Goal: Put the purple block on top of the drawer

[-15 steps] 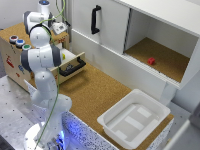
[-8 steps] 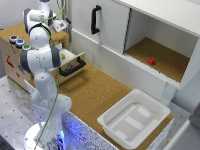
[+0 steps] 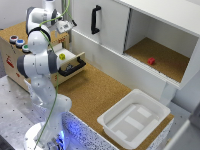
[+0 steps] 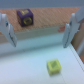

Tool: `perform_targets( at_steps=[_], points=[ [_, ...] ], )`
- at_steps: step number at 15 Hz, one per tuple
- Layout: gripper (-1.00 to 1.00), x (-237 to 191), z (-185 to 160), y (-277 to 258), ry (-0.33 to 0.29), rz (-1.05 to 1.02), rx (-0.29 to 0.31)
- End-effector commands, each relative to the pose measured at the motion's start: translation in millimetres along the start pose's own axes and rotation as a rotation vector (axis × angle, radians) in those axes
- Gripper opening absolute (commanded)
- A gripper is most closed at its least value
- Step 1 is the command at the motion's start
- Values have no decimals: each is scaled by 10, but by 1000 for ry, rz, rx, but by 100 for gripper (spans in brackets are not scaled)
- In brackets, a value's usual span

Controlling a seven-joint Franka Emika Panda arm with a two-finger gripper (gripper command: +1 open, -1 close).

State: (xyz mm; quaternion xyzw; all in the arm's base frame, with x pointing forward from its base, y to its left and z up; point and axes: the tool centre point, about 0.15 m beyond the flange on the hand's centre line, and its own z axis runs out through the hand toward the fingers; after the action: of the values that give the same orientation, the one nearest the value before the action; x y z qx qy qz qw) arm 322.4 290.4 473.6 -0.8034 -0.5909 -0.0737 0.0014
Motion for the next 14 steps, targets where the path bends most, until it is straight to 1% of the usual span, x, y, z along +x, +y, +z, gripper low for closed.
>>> perform_targets(
  at_steps=[1,2,4,5,14],
  points=[
    [100,-1365,-15,51,47,257,-86],
    [100,-1595,-18,67,51,317,-85],
    [100,-2098,36,89,15,447,-84],
    [100,-2268,93,97,-4,495,-83],
    [100,-2268,93,97,-4,495,-83]
  ],
)
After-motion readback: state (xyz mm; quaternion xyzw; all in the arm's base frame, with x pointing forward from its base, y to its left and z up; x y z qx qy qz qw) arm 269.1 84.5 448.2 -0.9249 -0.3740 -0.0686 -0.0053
